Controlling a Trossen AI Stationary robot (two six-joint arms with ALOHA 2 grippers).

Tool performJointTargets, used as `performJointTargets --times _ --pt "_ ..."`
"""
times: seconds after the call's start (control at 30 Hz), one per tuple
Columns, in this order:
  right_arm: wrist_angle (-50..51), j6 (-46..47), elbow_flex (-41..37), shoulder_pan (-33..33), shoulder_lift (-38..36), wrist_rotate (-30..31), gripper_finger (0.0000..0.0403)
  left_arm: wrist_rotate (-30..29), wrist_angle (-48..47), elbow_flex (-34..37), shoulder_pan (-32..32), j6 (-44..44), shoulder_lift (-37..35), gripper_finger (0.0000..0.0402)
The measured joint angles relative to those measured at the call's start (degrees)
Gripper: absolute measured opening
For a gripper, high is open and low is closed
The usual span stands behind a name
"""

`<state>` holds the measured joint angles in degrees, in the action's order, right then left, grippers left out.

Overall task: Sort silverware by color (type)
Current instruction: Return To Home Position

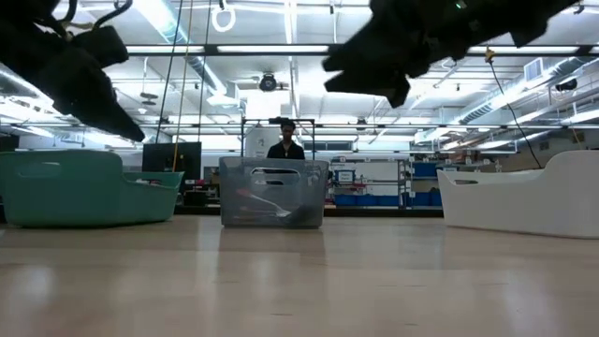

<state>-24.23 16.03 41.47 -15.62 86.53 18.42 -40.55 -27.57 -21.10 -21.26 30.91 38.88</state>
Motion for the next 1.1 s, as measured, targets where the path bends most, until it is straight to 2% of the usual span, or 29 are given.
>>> performJointTargets --times 0.13,0.27,0.47,0.57,0.7,0.83,0.93,1.1 --pt "-0.94 1.01 -5.14 0.57 -3.75 1.43 0.0178 2.30 1.37 0.01 -0.10 -2.10 -2.02 0.0121" --pt "-4.31 1.86 -11.06 1.83 -8.90 1.46 0.0156 4.13 6.56 0.02 -0.93 -7.07 -3.89 0.0121" --pt "-6.04 1.52 -18.51 3.17 -17.74 1.67 0.0129 11.98 20.84 -0.01 -2.34 -16.29 -4.76 0.0121" --pt "-7.86 0.42 -21.98 2.97 -21.08 4.55 0.0122 14.50 24.39 -0.02 -3.83 -20.16 -4.80 0.0121" --pt "-10.27 0.26 -26.22 2.86 -24.90 6.59 0.0117 14.96 24.76 0.17 -6.02 -22.55 -4.79 0.0121" --pt "-12.50 0.24 -29.86 2.89 -29.28 5.87 0.0111 14.98 32.70 5.20 -7.35 -25.33 -5.72 0.0121" --pt "-13.04 0.26 -31.63 3.40 -33.10 5.00 0.0103 15.01 38.31 9.56 -6.78 -25.72 -7.49 0.0121" --pt "-11.63 -0.86 -33.25 5.48 -39.44 3.81 0.0084 14.99 39.23 12.35 -5.28 -28.23 -13.62 0.0121"
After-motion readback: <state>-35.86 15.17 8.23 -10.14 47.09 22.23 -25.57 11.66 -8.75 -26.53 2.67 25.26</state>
